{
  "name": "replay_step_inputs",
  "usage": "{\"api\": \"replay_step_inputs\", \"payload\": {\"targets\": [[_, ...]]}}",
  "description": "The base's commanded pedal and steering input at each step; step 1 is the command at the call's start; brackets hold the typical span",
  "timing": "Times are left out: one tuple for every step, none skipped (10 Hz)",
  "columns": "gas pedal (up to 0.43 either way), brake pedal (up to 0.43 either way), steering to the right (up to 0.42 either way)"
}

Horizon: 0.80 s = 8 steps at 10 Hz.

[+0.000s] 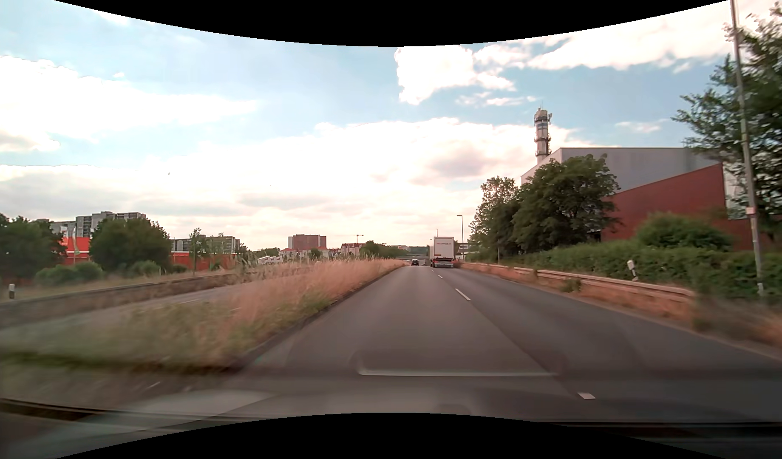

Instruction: Follow the waypoints while adhering to traffic rules and regulations

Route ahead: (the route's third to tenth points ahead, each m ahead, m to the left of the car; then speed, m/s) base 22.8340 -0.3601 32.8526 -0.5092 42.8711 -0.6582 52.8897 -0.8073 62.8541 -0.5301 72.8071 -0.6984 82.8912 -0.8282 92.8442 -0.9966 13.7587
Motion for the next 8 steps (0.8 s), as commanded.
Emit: {"api": "replay_step_inputs", "payload": {"targets": [[0.059, 0.000, -0.003], [0.059, 0.000, -0.003], [0.059, 0.000, -0.003], [0.059, 0.000, -0.003], [0.059, 0.000, -0.003], [0.059, 0.000, -0.004], [0.059, 0.000, -0.004], [0.059, 0.000, -0.004]]}}
